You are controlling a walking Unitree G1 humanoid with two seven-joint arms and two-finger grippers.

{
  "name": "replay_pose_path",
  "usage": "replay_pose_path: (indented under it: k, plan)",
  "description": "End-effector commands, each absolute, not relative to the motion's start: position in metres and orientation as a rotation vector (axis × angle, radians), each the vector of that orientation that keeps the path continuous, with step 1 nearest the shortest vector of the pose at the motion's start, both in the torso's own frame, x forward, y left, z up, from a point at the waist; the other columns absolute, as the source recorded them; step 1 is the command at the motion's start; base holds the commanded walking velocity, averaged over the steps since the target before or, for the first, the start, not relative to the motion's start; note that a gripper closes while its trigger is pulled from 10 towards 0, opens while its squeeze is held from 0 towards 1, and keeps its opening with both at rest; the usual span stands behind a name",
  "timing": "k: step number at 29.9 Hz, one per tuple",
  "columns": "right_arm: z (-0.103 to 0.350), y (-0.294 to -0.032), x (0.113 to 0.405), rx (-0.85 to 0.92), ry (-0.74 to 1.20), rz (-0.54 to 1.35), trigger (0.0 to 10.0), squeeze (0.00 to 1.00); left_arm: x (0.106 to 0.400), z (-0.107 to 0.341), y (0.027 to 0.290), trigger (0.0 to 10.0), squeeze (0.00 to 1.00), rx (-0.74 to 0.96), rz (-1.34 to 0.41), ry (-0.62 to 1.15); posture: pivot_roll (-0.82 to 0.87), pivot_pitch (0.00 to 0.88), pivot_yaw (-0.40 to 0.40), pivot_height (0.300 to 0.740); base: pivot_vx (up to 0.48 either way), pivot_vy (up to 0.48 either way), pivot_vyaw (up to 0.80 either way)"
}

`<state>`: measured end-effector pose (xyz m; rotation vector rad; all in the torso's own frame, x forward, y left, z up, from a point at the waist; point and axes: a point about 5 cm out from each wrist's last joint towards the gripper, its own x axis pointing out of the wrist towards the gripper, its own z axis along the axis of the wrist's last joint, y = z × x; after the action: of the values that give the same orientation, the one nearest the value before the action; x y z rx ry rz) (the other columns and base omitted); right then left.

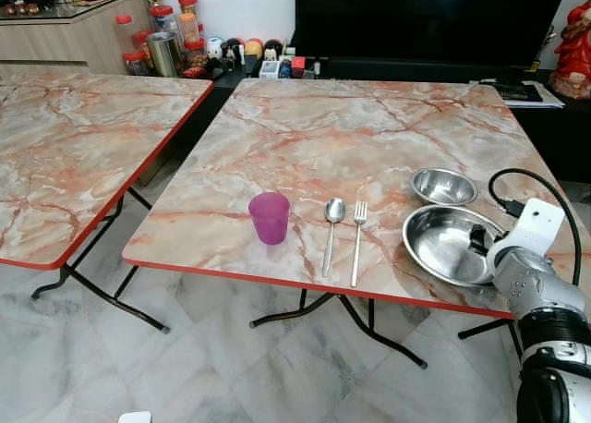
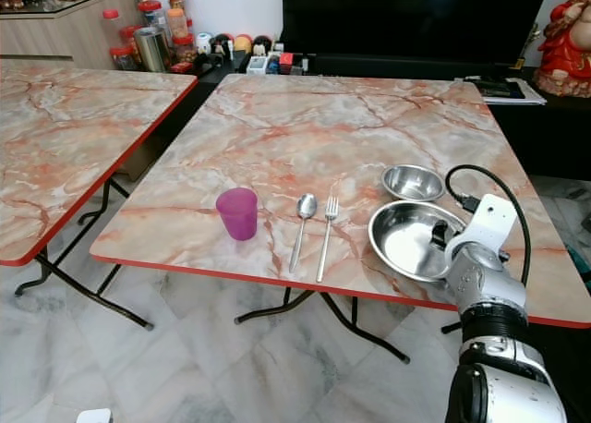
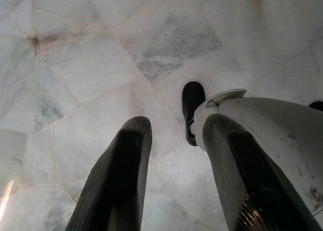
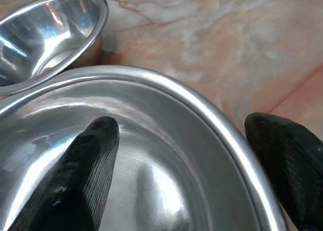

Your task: Setting the table

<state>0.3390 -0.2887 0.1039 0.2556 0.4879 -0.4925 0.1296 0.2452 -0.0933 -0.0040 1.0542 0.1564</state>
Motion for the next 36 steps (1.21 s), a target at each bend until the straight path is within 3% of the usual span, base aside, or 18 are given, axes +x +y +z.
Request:
replay_pose_path:
  k: [1,3,4,6,7,36]
  plan:
    - [0.100,-0.288,0.338,0.274,0.495,-0.502,10.0,0.00,0.129,-0.093,0.249,10.0,0.00,0.013,0.153,1.065,-0.03,0.000,0.021,0.732,0.000,0.000,0.00]
    - [0.101,-0.288,0.338,0.276,0.492,-0.504,10.0,0.00,0.129,-0.093,0.249,10.0,0.00,0.013,0.152,1.065,-0.03,0.000,0.020,0.732,0.000,0.000,0.00]
    - [0.102,-0.288,0.338,0.277,0.489,-0.503,6.5,0.00,0.129,-0.093,0.249,10.0,0.00,0.014,0.152,1.065,-0.03,0.000,0.020,0.732,0.000,0.000,0.00]
    - [0.102,-0.288,0.338,0.279,0.486,-0.503,6.5,0.00,0.129,-0.093,0.249,10.0,0.00,0.015,0.151,1.065,-0.03,0.000,0.020,0.732,0.000,0.000,0.00]
    - [0.103,-0.288,0.339,0.282,0.481,-0.501,0.0,0.00,0.129,-0.093,0.249,10.0,0.00,0.015,0.151,1.065,-0.03,0.000,0.020,0.732,0.000,0.000,0.00]
    - [0.114,-0.278,0.345,0.324,0.458,-0.449,0.0,0.00,0.129,-0.093,0.248,10.0,0.00,0.015,0.140,1.074,-0.04,0.000,0.021,0.732,0.000,0.000,0.00]
